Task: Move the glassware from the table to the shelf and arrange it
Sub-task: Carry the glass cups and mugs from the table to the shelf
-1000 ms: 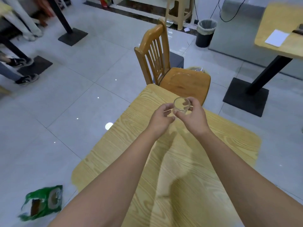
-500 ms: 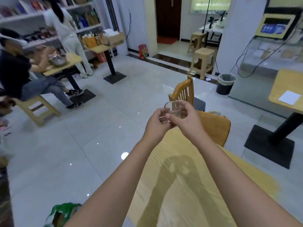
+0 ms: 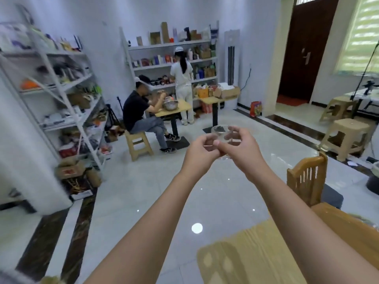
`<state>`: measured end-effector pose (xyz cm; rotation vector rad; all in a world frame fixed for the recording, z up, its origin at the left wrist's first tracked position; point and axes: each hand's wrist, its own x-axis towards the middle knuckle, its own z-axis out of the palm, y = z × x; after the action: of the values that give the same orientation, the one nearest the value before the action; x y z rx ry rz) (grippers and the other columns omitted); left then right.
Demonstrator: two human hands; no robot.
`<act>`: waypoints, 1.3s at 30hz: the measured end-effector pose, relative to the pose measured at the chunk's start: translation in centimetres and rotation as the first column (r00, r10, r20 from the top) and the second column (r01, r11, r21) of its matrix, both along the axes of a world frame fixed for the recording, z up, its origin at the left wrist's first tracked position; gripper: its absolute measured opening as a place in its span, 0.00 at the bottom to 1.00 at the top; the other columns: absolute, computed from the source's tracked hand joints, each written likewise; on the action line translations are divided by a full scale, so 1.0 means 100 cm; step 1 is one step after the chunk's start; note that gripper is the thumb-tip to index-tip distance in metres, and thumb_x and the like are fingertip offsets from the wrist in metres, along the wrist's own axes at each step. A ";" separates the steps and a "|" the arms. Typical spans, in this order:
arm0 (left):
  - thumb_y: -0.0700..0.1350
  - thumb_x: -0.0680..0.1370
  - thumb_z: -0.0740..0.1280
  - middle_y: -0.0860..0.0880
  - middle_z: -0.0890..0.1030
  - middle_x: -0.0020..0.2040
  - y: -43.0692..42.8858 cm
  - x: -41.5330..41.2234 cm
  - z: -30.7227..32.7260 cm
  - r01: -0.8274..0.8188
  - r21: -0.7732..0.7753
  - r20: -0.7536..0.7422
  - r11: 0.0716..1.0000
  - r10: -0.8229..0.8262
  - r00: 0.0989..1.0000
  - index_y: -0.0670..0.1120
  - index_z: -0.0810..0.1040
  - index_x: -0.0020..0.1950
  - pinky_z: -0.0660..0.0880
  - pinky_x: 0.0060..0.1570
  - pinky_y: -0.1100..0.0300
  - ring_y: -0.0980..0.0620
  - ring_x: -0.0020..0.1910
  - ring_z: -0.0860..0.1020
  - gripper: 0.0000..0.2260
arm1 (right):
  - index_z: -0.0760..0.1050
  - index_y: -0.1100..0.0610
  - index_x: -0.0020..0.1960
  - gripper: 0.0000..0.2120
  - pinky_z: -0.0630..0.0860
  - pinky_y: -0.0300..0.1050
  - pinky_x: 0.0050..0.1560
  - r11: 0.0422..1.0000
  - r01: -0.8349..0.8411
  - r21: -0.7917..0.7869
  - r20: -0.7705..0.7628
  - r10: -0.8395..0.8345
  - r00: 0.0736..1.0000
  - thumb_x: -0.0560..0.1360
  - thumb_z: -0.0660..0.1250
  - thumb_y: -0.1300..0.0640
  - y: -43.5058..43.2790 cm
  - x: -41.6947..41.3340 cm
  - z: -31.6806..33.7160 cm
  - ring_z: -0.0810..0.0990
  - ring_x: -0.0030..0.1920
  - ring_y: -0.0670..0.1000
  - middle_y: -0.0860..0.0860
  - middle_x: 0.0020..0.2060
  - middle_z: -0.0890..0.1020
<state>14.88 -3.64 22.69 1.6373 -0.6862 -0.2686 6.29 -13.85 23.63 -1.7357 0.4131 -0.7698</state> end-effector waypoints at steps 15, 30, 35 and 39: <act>0.42 0.71 0.75 0.54 0.82 0.50 0.230 0.051 0.041 -0.339 -0.033 0.075 0.940 0.341 0.937 0.50 0.77 0.57 0.77 0.48 0.64 0.59 0.50 0.81 0.17 | 0.70 0.49 0.67 0.29 0.81 0.48 0.51 0.923 -0.381 -0.063 0.021 0.382 0.924 0.70 0.76 0.52 0.202 0.101 0.039 0.80 0.55 0.49 0.48 0.55 0.79; 0.46 0.72 0.74 0.54 0.82 0.52 0.501 0.071 0.019 -0.749 -0.023 0.049 0.662 0.749 0.660 0.52 0.76 0.62 0.81 0.49 0.57 0.56 0.51 0.81 0.19 | 0.70 0.48 0.65 0.26 0.79 0.43 0.47 0.685 -0.724 -0.084 -0.009 0.726 0.688 0.70 0.76 0.53 0.476 0.177 0.026 0.80 0.55 0.49 0.48 0.56 0.79; 0.48 0.71 0.75 0.56 0.79 0.52 0.561 0.069 0.023 -0.864 0.019 0.061 0.504 0.862 0.504 0.52 0.74 0.64 0.79 0.51 0.59 0.57 0.51 0.79 0.23 | 0.69 0.52 0.69 0.29 0.77 0.36 0.44 0.567 -0.811 -0.143 -0.016 0.818 0.575 0.71 0.76 0.53 0.542 0.199 0.025 0.78 0.51 0.41 0.46 0.54 0.78; 0.46 0.73 0.74 0.54 0.78 0.55 0.596 0.073 0.022 -0.923 0.055 0.089 0.380 0.919 0.383 0.50 0.74 0.64 0.78 0.55 0.58 0.54 0.53 0.79 0.21 | 0.67 0.55 0.70 0.31 0.78 0.36 0.45 0.453 -0.879 -0.152 -0.037 0.886 0.463 0.71 0.76 0.52 0.588 0.217 0.021 0.80 0.50 0.43 0.49 0.54 0.79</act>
<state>22.17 55.91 24.93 1.8765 0.3313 0.5940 27.97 44.91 25.72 -1.7475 -0.6261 -0.0403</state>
